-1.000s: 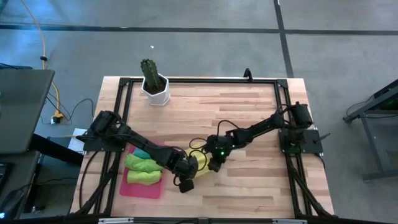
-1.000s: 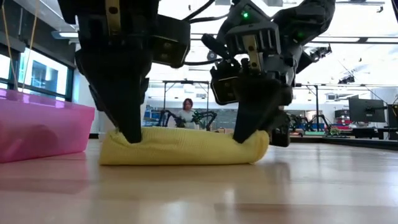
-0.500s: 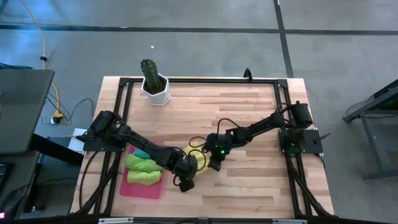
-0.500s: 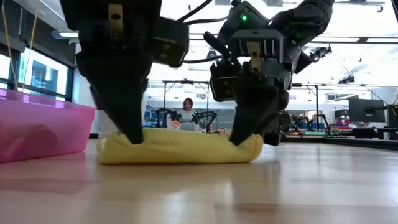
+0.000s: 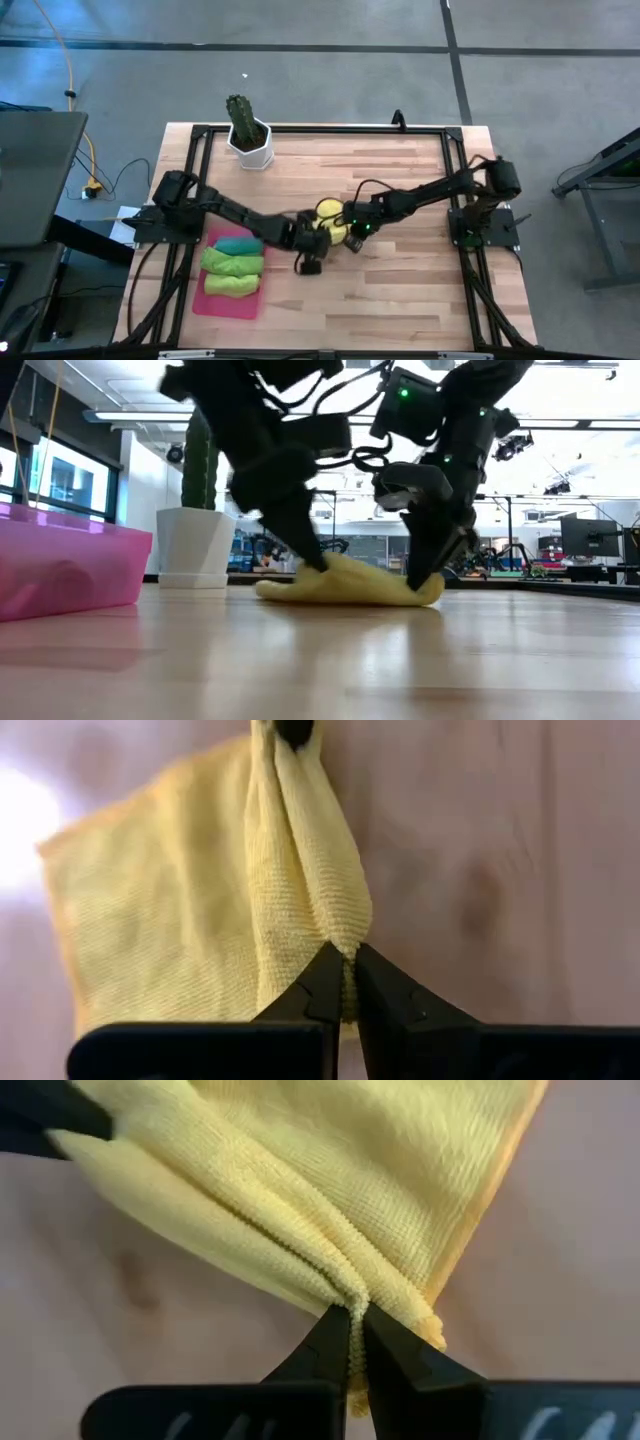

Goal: Roll microfiber towels into tight, uniform cylinder then place into a basket
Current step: Roll the yellow towel

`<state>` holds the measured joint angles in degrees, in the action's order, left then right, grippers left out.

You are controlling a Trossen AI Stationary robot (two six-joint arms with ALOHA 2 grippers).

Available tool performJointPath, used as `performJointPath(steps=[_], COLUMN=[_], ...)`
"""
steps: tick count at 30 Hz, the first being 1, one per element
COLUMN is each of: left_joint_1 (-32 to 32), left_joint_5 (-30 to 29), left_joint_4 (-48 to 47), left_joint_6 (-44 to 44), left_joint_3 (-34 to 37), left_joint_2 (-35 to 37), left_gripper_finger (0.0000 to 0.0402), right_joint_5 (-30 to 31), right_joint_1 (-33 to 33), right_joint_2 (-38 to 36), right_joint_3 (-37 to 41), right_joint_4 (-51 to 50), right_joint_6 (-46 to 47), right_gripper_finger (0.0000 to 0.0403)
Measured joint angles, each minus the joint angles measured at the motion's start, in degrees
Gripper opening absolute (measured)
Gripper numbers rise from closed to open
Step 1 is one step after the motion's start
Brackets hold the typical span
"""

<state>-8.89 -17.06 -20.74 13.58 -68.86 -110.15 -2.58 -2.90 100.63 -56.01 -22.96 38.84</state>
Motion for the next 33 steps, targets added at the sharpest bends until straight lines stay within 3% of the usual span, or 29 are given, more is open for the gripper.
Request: performJointPath(steps=[5,8,13,17,33], left_joint_1=[4.74,7.09,6.95,5.81,5.08], left_joint_5=[0.86,7.29,19.14,23.35,21.51], left_joint_4=[6.48,6.12,0.74,-0.86,-5.98], left_joint_6=[-7.34,-2.67,14.17,18.76,31.66], left_joint_3=[-0.07,-0.14,-0.2,-0.2,-0.09], left_joint_2=[0.0,0.0,0.07,0.13,-0.79], left_gripper_finger=[0.0008,0.0008,0.0008,0.0008,0.0009], right_joint_5=[6.82,6.88,-1.93,-7.52,-8.08], right_joint_1=[0.67,0.52,-0.8,-0.53,1.53], right_joint_2=[-2.8,-2.76,-2.72,-2.7,2.57], right_joint_3=[-0.09,-0.09,-0.17,-0.06,-0.13], right_joint_4=[-8.8,-9.84,-5.5,-1.2,7.18], right_joint_6=[5.45,7.89,8.71,6.15,5.63], right_gripper_finger=[0.0007,0.0007,0.0007,0.0007,0.0007])
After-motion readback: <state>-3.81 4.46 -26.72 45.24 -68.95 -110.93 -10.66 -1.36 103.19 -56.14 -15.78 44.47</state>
